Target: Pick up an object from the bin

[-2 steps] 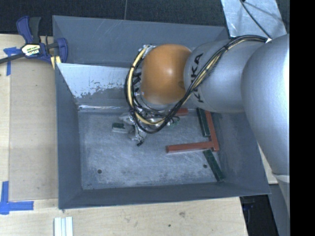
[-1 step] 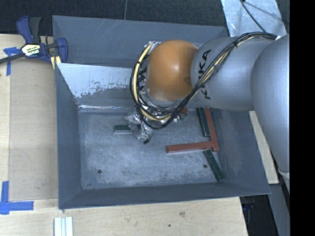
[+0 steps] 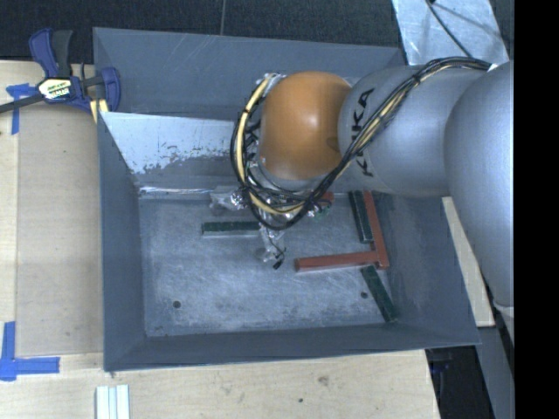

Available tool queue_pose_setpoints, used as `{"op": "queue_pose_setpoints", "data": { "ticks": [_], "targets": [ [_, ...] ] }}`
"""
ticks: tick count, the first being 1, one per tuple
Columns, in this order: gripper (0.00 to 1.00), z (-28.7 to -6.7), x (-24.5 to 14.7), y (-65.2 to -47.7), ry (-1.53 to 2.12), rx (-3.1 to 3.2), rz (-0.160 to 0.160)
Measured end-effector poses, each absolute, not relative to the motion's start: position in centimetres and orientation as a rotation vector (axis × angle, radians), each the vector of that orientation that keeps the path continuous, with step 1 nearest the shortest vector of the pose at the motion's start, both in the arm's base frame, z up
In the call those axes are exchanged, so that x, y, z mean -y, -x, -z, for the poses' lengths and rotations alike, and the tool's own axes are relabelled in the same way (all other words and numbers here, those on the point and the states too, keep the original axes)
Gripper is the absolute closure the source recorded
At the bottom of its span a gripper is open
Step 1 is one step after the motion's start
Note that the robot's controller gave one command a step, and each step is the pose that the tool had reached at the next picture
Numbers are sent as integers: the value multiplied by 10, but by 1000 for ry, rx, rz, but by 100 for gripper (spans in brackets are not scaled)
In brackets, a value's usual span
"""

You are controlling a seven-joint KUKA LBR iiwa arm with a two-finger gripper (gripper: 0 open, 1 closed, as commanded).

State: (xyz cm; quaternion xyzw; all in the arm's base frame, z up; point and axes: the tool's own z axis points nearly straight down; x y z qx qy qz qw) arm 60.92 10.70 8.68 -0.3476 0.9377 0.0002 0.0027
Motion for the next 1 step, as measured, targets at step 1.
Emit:
{"op": "queue_pose_setpoints", "data": {
  "ticks": [1],
  "targets": [
    [0,-70,-133,-620,1053,-2954,-3]
  ]
}}
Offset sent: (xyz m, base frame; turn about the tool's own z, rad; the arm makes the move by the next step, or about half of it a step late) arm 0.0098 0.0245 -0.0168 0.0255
